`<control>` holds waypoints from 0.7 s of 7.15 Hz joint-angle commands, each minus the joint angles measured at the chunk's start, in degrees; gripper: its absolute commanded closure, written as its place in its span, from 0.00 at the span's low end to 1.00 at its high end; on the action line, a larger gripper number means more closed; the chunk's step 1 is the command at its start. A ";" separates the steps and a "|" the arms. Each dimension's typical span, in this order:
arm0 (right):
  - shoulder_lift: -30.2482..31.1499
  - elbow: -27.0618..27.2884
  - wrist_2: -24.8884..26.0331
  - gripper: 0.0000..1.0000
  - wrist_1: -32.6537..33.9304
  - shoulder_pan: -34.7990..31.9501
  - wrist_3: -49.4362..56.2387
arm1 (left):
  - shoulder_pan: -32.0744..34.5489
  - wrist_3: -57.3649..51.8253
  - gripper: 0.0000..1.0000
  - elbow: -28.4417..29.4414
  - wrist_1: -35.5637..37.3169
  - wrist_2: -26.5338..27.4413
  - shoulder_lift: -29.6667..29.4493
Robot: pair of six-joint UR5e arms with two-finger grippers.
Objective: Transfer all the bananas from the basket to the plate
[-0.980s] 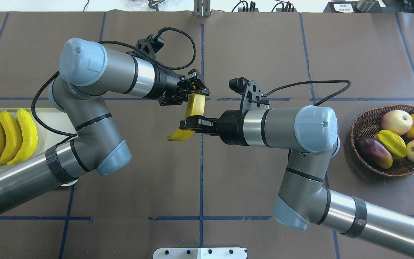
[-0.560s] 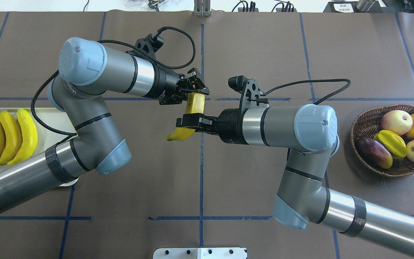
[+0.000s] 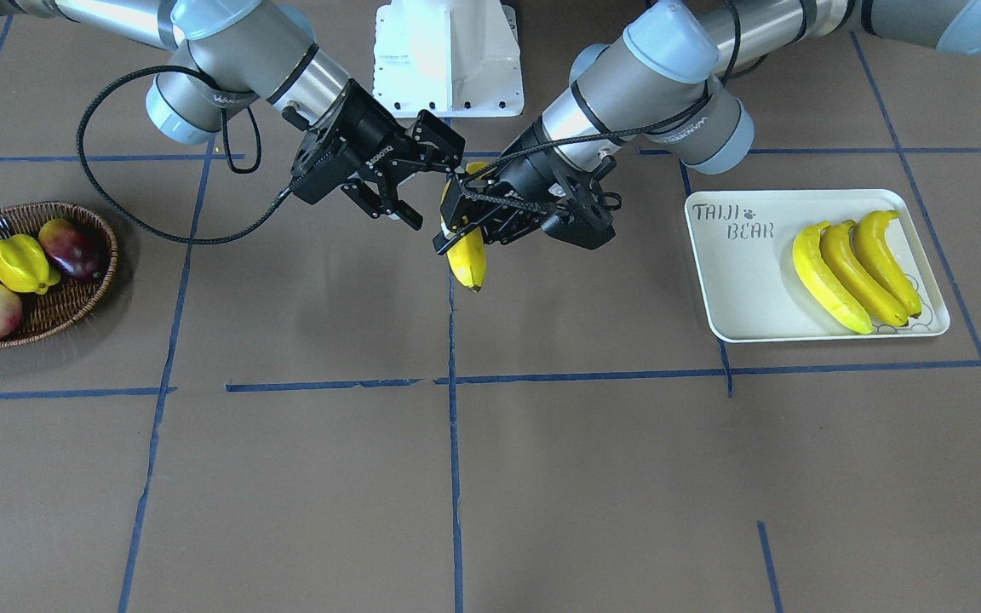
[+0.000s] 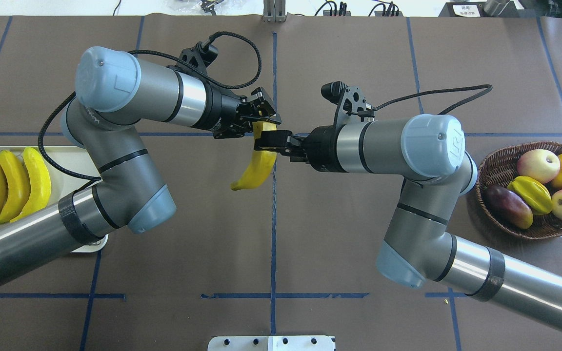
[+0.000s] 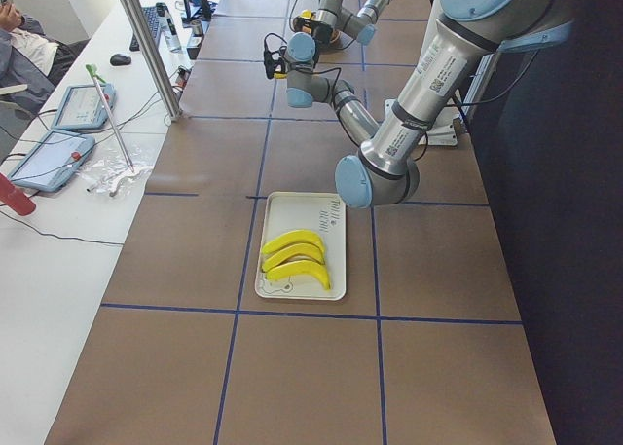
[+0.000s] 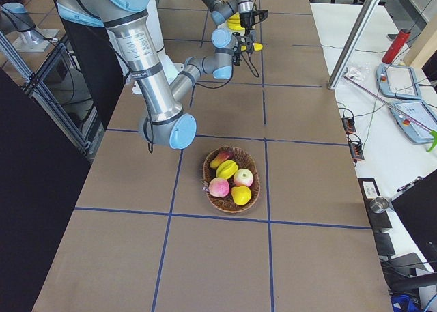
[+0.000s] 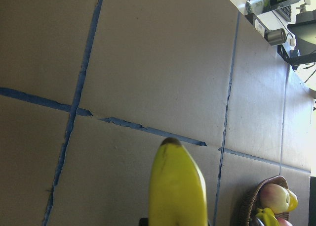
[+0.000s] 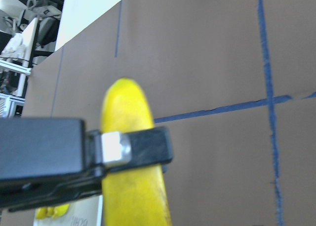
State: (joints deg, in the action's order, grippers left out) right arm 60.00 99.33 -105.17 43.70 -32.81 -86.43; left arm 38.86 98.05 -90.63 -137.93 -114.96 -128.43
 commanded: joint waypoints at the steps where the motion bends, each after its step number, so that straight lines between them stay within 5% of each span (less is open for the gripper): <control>1: -0.06 0.07 -5.47 0.00 8.57 -3.92 1.61 | 1.30 1.87 1.00 0.02 0.55 0.17 1.77; 5: 0.03 0.07 -11.10 0.00 12.80 -7.96 3.54 | 3.76 1.62 1.00 -0.07 1.08 -0.18 5.47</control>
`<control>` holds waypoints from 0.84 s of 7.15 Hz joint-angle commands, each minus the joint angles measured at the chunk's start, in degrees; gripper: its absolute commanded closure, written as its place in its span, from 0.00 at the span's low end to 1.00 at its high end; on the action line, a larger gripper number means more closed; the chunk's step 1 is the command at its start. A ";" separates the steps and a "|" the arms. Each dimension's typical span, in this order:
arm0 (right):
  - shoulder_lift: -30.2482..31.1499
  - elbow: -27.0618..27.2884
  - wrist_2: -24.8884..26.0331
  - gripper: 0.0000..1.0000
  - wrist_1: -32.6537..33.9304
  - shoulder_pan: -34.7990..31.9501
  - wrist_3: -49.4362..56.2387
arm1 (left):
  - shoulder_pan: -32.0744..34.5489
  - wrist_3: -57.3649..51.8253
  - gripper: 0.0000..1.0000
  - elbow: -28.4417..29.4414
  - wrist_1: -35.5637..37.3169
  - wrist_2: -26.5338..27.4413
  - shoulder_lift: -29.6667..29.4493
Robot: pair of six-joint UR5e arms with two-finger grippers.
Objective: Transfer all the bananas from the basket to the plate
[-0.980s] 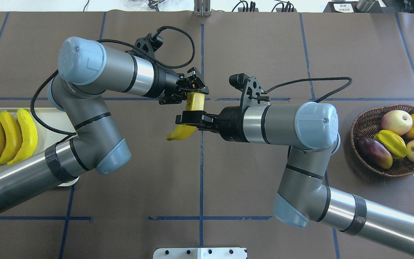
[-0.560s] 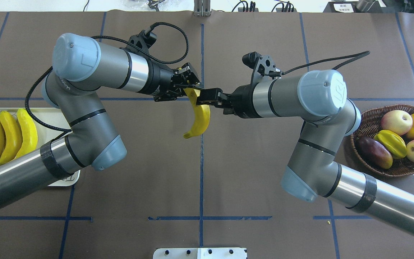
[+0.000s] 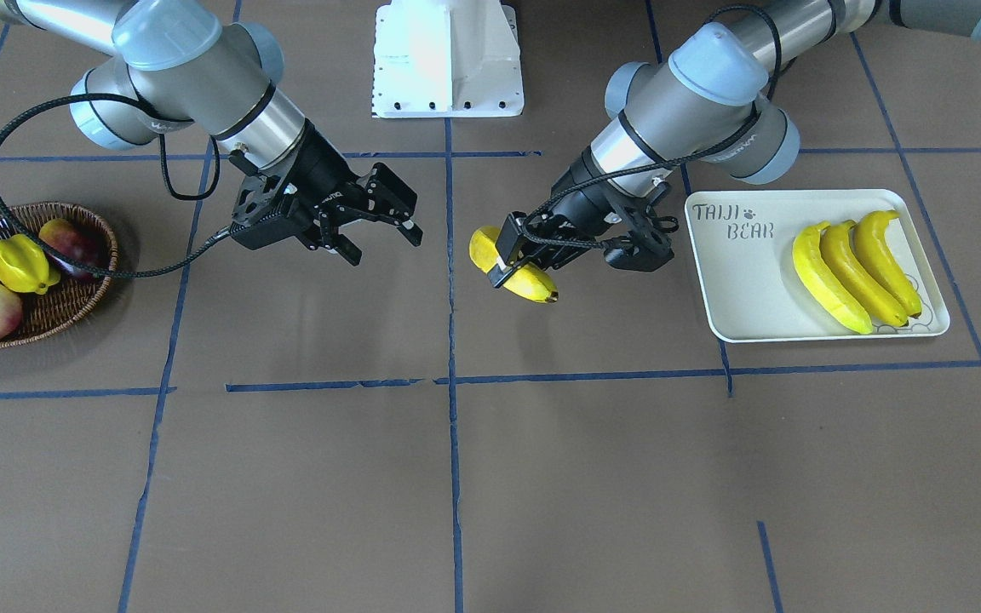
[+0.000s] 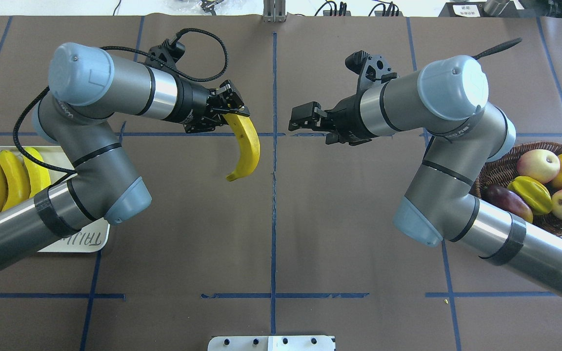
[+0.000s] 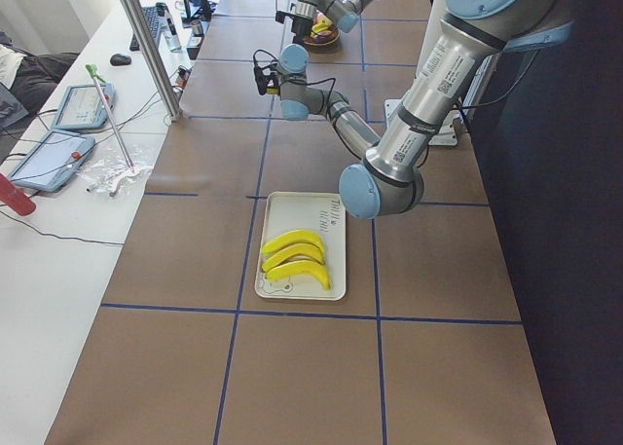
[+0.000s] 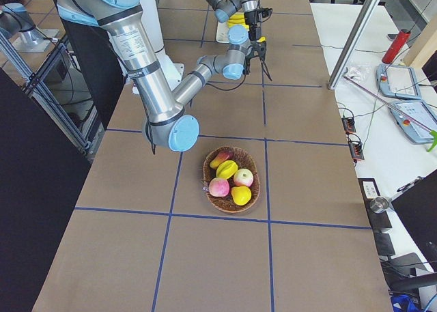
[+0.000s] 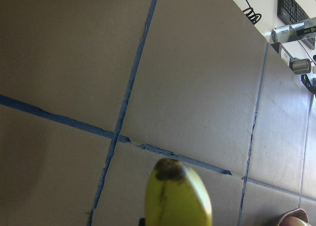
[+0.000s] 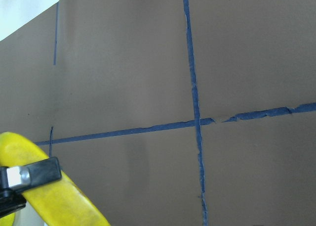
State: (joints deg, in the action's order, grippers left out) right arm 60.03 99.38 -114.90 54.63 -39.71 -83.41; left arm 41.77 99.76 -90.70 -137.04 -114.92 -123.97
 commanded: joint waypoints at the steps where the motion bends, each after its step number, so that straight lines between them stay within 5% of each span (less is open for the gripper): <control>1: -0.09 0.11 -1.38 0.00 3.79 -1.42 2.27 | 1.11 -0.09 1.00 -0.18 1.42 -0.21 1.27; 3: -0.09 0.81 -2.77 0.00 11.32 -3.17 5.86 | 2.43 -0.36 1.00 -1.66 10.25 -0.30 1.36; 6: 0.09 4.68 -2.96 0.00 30.76 -6.59 18.69 | 4.19 -7.78 1.00 -12.18 36.49 0.05 2.76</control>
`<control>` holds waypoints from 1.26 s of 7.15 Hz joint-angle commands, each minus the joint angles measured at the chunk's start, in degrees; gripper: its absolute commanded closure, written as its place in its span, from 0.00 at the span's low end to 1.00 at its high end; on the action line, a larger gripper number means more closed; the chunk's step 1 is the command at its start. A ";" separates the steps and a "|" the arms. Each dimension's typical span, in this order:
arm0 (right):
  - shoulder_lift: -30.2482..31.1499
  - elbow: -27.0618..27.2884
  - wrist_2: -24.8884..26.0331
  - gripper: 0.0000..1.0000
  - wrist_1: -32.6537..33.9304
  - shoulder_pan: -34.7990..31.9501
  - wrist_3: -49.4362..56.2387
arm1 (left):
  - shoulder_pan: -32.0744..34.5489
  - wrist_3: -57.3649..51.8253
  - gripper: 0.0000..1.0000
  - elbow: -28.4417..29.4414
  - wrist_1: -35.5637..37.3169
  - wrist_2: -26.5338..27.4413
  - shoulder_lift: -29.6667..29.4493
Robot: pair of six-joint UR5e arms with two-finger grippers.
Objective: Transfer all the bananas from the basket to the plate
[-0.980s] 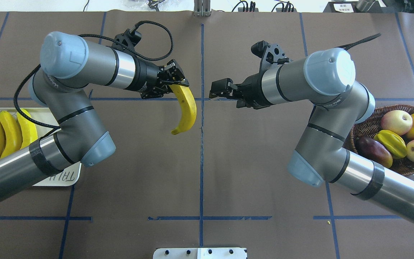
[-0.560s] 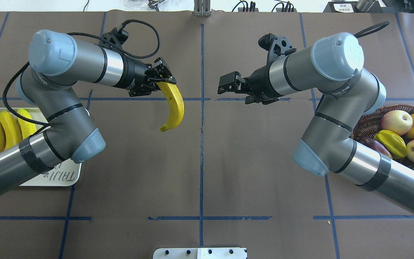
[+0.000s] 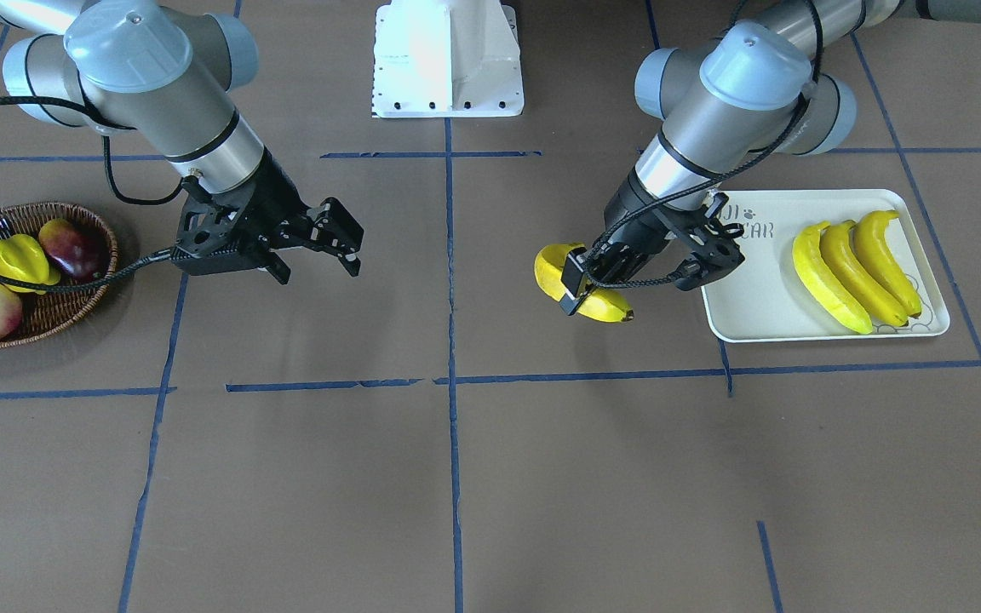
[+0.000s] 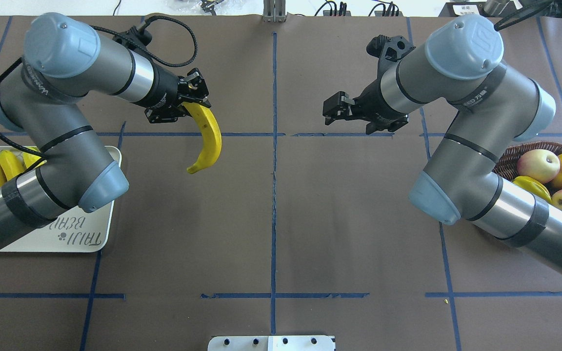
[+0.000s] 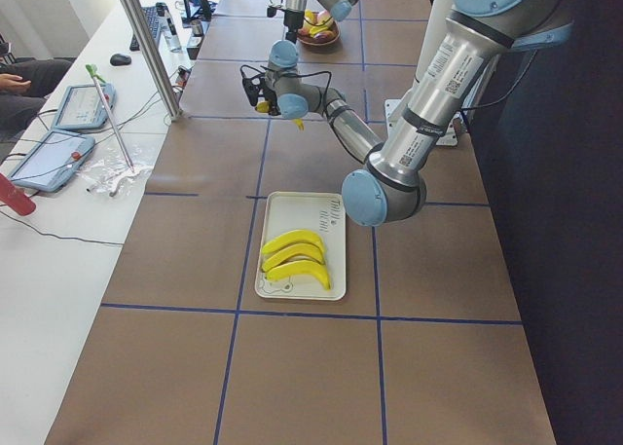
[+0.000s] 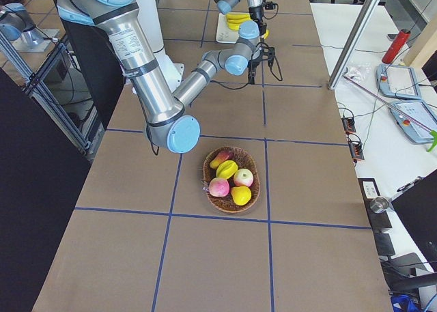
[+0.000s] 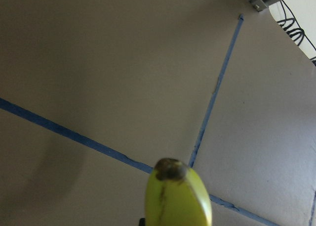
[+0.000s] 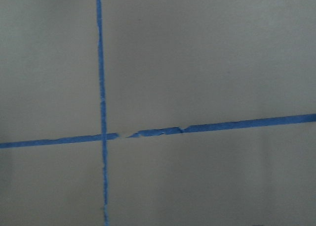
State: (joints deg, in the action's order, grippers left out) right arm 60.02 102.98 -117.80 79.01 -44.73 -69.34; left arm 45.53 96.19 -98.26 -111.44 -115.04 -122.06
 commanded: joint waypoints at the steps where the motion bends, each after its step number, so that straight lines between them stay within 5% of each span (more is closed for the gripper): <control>1: 0.18 0.99 -0.06 0.00 9.38 -2.71 7.79 | 0.43 -9.65 1.00 -8.48 20.29 0.17 1.29; 4: 0.89 1.52 -0.24 0.00 18.26 -8.59 21.39 | 0.43 -26.35 1.00 -13.61 41.76 -0.01 1.47; 5: 1.67 1.52 -0.41 0.00 20.02 -11.22 27.10 | 0.87 -33.11 1.00 -13.71 43.83 -0.10 2.00; 7: 7.01 1.78 -6.52 0.00 20.31 -18.86 41.23 | 1.92 -39.31 1.00 -14.24 41.58 -1.23 8.31; 9: 11.85 1.61 -10.77 0.00 20.13 -25.55 53.12 | 2.36 -38.10 1.00 -14.15 31.78 -5.27 16.28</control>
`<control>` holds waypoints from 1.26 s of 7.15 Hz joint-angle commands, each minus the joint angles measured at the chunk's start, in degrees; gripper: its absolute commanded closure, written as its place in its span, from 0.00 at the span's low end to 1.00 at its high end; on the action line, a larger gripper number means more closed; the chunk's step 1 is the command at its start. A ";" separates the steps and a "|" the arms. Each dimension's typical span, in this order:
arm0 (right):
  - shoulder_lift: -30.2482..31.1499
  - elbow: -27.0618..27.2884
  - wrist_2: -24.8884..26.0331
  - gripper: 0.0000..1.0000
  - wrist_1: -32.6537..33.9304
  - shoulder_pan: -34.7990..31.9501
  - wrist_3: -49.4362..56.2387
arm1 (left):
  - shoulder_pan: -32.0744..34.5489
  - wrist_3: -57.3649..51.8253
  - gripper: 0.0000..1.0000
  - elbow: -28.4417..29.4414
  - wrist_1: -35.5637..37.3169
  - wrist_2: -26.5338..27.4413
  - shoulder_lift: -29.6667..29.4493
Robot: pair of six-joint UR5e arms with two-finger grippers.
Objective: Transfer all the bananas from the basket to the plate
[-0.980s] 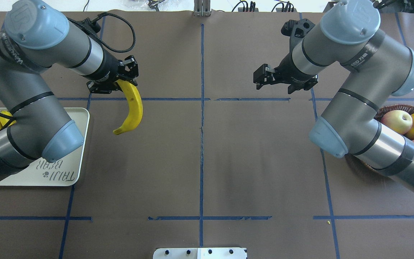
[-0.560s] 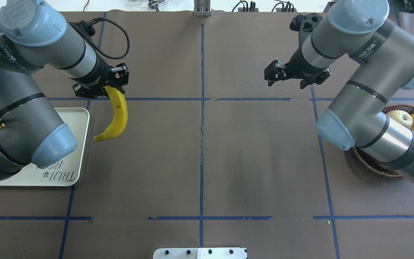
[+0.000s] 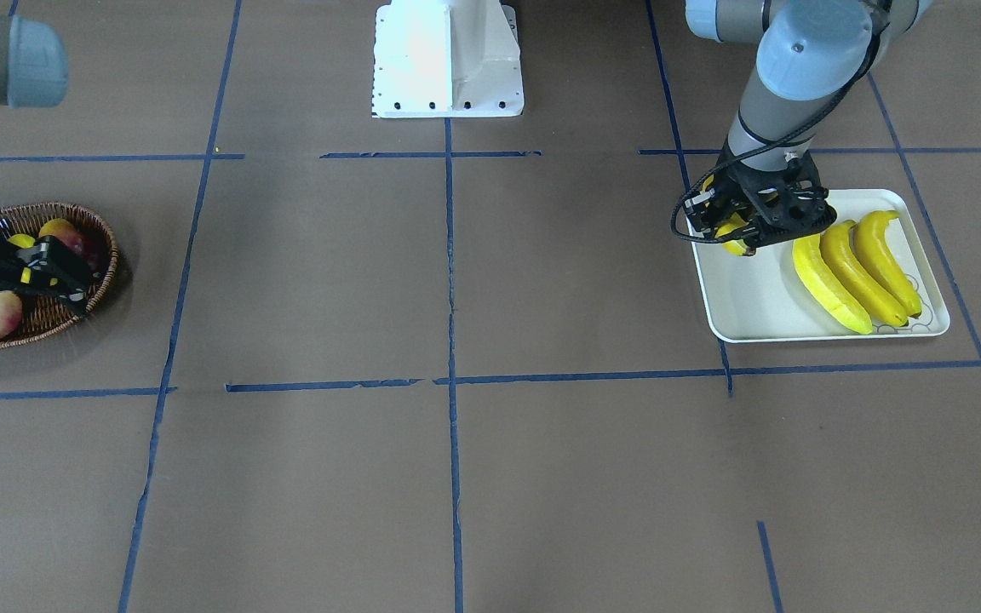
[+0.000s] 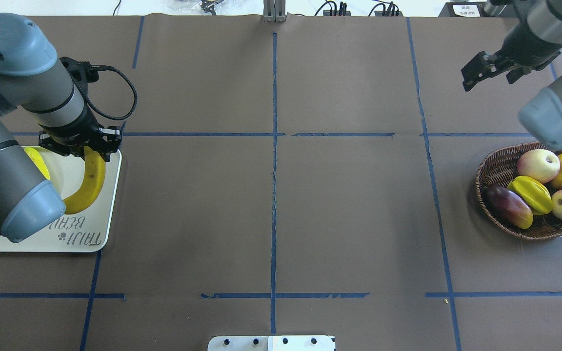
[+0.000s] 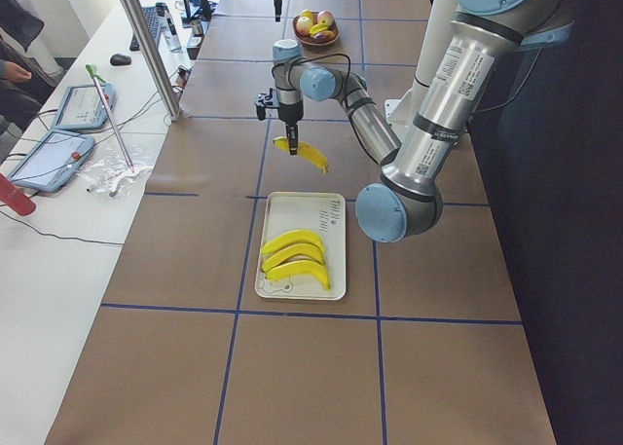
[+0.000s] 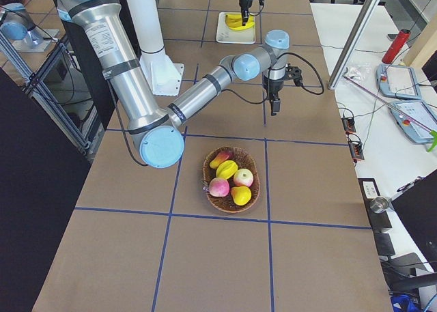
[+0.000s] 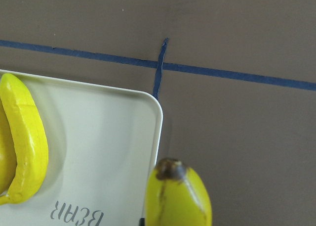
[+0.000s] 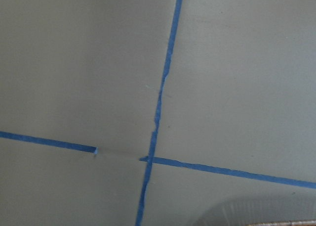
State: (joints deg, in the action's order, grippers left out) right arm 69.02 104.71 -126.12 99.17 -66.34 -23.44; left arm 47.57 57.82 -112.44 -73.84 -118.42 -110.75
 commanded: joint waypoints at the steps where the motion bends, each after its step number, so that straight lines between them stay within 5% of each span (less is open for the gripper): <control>1: 4.45 -0.03 -2.56 0.00 0.06 -5.89 10.05 | 0.24 5.75 1.00 1.16 -14.22 -1.90 8.67; 3: 6.39 -0.03 -2.82 0.00 -0.29 -7.14 14.02 | 0.24 10.54 1.00 8.42 -29.36 -1.81 12.12; 5: 6.39 -0.03 -2.82 0.00 -0.29 -7.14 13.95 | 2.42 10.73 1.00 14.16 -35.30 -1.72 12.39; 7: 6.39 -0.12 -2.82 0.00 -0.29 -7.14 13.95 | 2.35 10.73 0.82 16.89 -35.49 -1.81 11.96; 8: 6.39 -0.03 -2.73 0.00 -0.29 -7.14 13.95 | 2.35 10.64 0.53 18.64 -37.41 -1.81 11.96; 9: 6.31 -0.03 -2.73 0.00 -0.29 -7.14 13.86 | 2.35 10.56 0.45 21.01 -40.73 -1.73 12.13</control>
State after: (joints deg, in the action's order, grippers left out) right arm 75.40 104.65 -128.88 98.88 -73.47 -9.51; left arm 49.89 68.47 -94.10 -111.29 -120.22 -98.71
